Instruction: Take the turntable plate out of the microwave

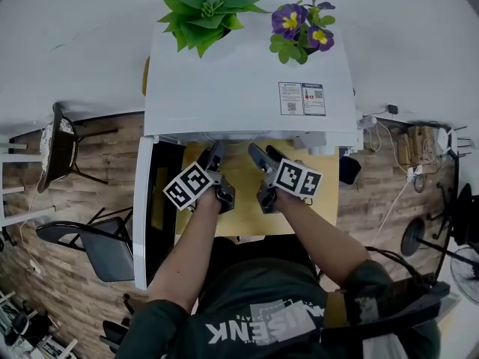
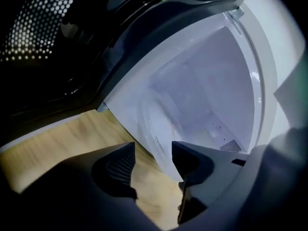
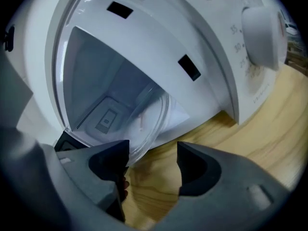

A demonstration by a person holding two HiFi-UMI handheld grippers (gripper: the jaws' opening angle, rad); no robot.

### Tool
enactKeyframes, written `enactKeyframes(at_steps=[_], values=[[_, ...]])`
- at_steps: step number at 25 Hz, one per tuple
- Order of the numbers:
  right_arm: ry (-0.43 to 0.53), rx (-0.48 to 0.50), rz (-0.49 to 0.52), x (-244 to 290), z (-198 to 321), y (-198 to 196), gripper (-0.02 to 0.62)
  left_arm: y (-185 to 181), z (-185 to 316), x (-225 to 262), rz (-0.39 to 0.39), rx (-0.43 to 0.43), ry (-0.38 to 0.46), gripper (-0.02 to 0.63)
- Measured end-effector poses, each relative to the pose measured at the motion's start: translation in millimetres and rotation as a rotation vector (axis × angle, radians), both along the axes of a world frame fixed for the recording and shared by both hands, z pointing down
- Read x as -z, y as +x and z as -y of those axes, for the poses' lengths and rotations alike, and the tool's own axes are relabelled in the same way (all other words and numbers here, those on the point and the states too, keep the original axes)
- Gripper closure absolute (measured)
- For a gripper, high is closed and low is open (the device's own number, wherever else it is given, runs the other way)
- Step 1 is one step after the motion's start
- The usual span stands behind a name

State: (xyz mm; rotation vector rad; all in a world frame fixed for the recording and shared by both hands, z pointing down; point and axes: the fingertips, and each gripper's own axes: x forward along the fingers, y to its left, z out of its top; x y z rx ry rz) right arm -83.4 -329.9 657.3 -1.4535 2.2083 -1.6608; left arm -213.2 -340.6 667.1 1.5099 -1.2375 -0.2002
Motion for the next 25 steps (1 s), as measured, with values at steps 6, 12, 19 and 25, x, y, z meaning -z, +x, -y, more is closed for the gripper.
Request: enactKeyframes(at_steps=[6,12,19,25], values=[[-0.046,-0.036,0.096,-12,11,-11,0.296,-1,12,-11,-0.032,0.008,-0.009,0.36],[-0.071,-0.055,0.112,-19,18,-14,0.296,6,17,-12,-0.033,-0.043,0.003,0.36],[-0.084,-0.064,0.15,-21,21,-17,0.296,15,9,-6,-0.037,-0.072,0.012,0.459],[-0.063,-0.018,0.186,-17,18,-29,0.296,24,-13,-1,-0.15,-0.094,-0.021,0.499]])
